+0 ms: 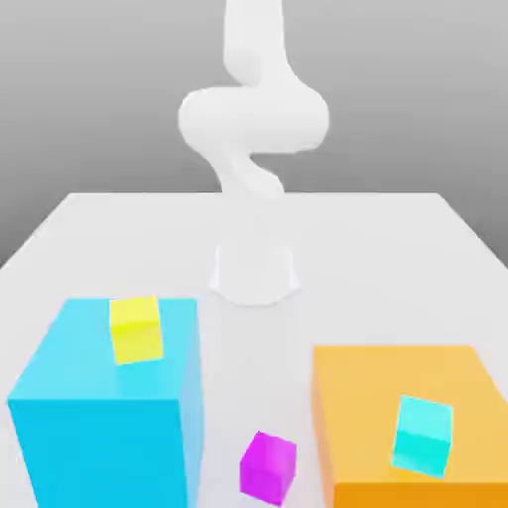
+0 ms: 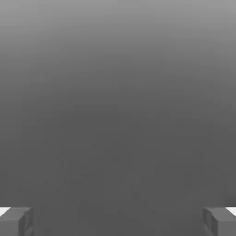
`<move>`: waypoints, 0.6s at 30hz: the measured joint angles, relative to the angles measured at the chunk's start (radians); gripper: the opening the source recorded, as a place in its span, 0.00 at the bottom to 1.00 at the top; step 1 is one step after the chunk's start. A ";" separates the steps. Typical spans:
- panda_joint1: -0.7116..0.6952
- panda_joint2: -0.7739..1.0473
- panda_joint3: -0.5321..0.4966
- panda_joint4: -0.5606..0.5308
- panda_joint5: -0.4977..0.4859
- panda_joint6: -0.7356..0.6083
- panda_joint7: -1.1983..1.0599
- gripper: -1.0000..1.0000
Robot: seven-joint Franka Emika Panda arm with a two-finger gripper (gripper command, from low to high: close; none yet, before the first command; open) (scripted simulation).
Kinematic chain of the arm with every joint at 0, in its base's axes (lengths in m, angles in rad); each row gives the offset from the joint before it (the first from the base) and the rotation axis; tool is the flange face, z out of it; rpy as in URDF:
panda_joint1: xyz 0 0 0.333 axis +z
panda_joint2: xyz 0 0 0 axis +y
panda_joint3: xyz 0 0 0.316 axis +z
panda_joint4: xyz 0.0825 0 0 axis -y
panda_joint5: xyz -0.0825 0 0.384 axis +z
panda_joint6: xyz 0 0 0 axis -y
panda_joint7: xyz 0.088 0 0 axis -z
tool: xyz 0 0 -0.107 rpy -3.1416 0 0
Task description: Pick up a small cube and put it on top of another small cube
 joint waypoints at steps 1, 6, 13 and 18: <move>0.019 0.039 -0.016 -0.009 0.001 0.017 -0.044 0.50; 0.099 0.220 -0.084 -0.052 0.017 0.096 -0.257 0.50; 0.186 0.471 -0.160 -0.111 0.063 0.206 -0.569 0.50; 0.214 0.652 -0.175 -0.153 0.105 0.282 -0.798 0.50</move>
